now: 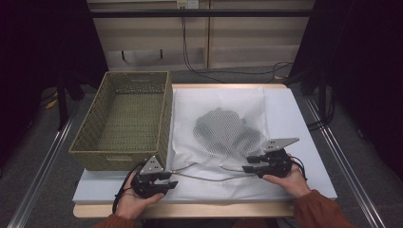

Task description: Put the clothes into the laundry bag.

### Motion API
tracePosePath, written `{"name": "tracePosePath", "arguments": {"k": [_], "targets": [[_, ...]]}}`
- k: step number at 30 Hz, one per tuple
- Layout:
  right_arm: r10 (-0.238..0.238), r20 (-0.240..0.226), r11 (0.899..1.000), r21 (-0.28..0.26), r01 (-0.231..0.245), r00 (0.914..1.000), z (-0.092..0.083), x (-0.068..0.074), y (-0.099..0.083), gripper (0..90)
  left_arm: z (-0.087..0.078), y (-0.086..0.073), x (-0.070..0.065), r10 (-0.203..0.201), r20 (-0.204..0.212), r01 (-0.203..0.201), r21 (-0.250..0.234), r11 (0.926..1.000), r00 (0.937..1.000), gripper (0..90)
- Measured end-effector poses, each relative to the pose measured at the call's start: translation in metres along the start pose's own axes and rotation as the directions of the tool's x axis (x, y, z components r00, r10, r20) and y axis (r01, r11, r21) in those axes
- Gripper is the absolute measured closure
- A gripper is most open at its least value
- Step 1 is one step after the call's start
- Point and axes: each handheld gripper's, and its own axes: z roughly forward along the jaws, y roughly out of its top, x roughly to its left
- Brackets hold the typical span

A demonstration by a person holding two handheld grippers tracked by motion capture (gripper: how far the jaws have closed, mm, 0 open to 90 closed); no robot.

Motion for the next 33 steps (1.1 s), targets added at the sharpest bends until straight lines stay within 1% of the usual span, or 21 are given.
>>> {"name": "tracePosePath", "arguments": {"k": [3, 4, 6, 7, 8, 10, 11, 12, 14, 15, 17, 20, 21, 23, 25, 26, 27, 28, 29, 31, 33], "targets": [[0.004, 0.014, 1.0, -0.008, -0.004, 0.9999, -0.005, -0.001, -0.005, 55.2, 0.005, -0.002, -0.001, 0.02, 0.016, -0.02, 0.022, 0.9996, 0.9997, 55.6], [0.008, 0.025, 1.0, -0.011, -0.008, 0.9997, -0.007, -0.002, -0.006, 55.2, 0.005, -0.002, -0.003, 0.03, 0.004, -0.03, 0.036, 0.9989, 0.9995, 55.7], [0.023, 0.038, 1.0, -0.017, -0.022, 0.999, -0.011, -0.005, -0.009, 54.3, 0.005, -0.002, -0.004, 0.018, 0.008, -0.018, 0.027, 0.9995, 0.9998, 56.2], [0.031, 0.046, 0.999, -0.021, -0.03, 0.9985, -0.013, -0.007, -0.011, 53.0, 0.006, -0.002, -0.004, 0.014, -0.003, -0.014, 0.029, 0.9995, 0.9999, 58.7], [0.041, 0.05, 0.999, -0.021, -0.04, 0.9979, -0.016, -0.009, -0.012, 52.4, 0.005, -0.001, -0.003, 0.034, -0.024, -0.033, 0.039, 0.9987, 0.9991, 63.7], [0.053, 0.072, 0.998, -0.035, -0.05, 0.996, -0.022, -0.014, -0.016, 51.5, 0.005, -0.001, -0.003, 0.028, -0.014, -0.027, 0.043, 0.9987, 0.9995, 72.0], [0.068, 0.088, 0.997, -0.042, -0.065, 0.9938, -0.026, -0.015, -0.017, 50.6, 0.004, 0.0, -0.002, 0.045, -0.022, -0.044, 0.054, 0.9976, 0.9987, 79.8], [0.078, 0.106, 0.996, -0.055, -0.073, 0.9913, -0.03, -0.018, -0.02, 49.6, 0.004, 0.0, -0.003, 0.036, -0.01, -0.036, 0.052, 0.998, 0.9993, 83.0], [0.102, 0.115, 0.993, -0.072, -0.095, 0.988, -0.038, -0.022, -0.024, 48.6, 0.004, 0.0, -0.003, 0.04, -0.011, -0.039, 0.051, 0.9979, 0.9991, 86.1], [0.116, 0.129, 0.991, -0.082, -0.106, 0.9848, -0.041, -0.023, -0.027, 48.2, 0.003, -0.001, -0.003, 0.036, 0.001, -0.036, 0.054, 0.9979, 0.9994, 87.6], [0.153, 0.146, 0.985, -0.101, -0.139, 0.9773, -0.048, -0.028, -0.033, 47.1, 0.002, -0.001, -0.003, 0.041, 0.001, -0.041, 0.053, 0.9978, 0.9992, 88.5], [0.178, 0.178, 0.981, -0.104, -0.162, 0.9678, -0.053, -0.032, -0.041, 47.0, -0.001, -0.003, -0.004, 0.034, 0.009, -0.034, 0.056, 0.9979, 0.9994, 89.0], [0.178, 0.178, 0.982, -0.096, -0.162, 0.968, -0.054, -0.033, -0.042, 47.1, -0.001, -0.004, -0.004, 0.034, 0.013, -0.035, 0.054, 0.9979, 0.9993, 89.0], [0.186, 0.198, 0.982, -0.081, -0.173, 0.9625, -0.053, -0.033, -0.045, 47.5, -0.003, -0.005, -0.004, 0.034, 0.014, -0.034, 0.049, 0.9982, 0.9993, 89.0], [0.18, 0.208, 0.983, -0.07, -0.169, 0.9614, -0.052, -0.033, -0.046, 47.5, -0.003, -0.006, -0.005, 0.033, 0.011, -0.033, 0.045, 0.9984, 0.9994, 89.0], [0.182, 0.207, 0.983, -0.062, -0.173, 0.9613, -0.051, -0.033, -0.046, 48.0, -0.002, -0.006, -0.005, 0.022, 0.018, -0.023, 0.031, 0.9993, 0.9996, 89.0], [0.181, 0.22, 0.983, -0.049, -0.174, 0.9585, -0.049, -0.033, -0.046, 48.7, -0.002, -0.006, -0.005, 0.022, 0.018, -0.023, 0.031, 0.9993, 0.9996, 88.9], [0.177, 0.226, 0.984, -0.039, -0.173, 0.9579, -0.048, -0.033, -0.047, 48.7, -0.003, -0.007, -0.005, 0.027, 0.014, -0.028, 0.04, 0.9988, 0.9995, 88.9], [0.17, 0.228, 0.985, -0.028, -0.168, 0.9588, -0.047, -0.034, -0.047, 48.6, -0.003, -0.007, -0.004, 0.024, 0.027, -0.025, 0.034, 0.9991, 0.9993, 88.9], [0.159, 0.247, 0.987, -0.006, -0.163, 0.9557, -0.043, -0.033, -0.048, 48.8, -0.004, -0.007, -0.004, 0.022, 0.027, -0.023, 0.041, 0.9989, 0.9994, 88.9], [0.162, 0.251, 0.985, 0.017, -0.172, 0.9543, -0.04, -0.034, -0.05, 48.5, -0.006, -0.009, -0.005, 0.02, 0.026, -0.022, 0.044, 0.9988, 0.9994, 88.9]]}}
